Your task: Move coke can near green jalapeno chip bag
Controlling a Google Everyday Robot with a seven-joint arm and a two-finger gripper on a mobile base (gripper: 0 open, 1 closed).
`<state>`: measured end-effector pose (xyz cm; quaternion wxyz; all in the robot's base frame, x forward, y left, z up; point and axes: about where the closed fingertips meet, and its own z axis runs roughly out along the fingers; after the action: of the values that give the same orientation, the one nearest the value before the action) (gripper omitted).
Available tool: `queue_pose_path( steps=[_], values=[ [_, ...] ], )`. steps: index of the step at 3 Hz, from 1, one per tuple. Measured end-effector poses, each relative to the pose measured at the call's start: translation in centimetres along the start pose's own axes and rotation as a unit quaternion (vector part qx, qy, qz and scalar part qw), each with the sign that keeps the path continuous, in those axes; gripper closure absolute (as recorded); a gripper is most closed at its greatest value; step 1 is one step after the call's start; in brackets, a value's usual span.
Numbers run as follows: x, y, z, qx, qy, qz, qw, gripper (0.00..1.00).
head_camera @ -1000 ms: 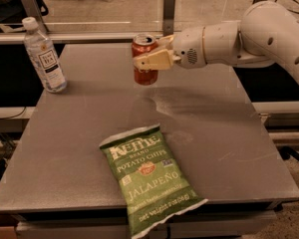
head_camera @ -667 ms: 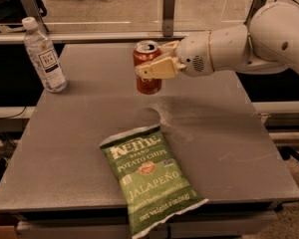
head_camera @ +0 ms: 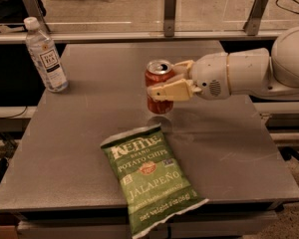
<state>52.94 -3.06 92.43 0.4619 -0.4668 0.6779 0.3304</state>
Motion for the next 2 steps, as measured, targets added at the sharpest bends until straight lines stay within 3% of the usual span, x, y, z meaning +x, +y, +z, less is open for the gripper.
queue_pose_path(
  steps=[1,2],
  values=[
    [1.7,0.8,-0.1,-0.01,-0.003,0.005,0.9999,0.83],
    [3.2,1.4,0.1,-0.014,-0.009,0.016,0.9997,0.59]
  ],
)
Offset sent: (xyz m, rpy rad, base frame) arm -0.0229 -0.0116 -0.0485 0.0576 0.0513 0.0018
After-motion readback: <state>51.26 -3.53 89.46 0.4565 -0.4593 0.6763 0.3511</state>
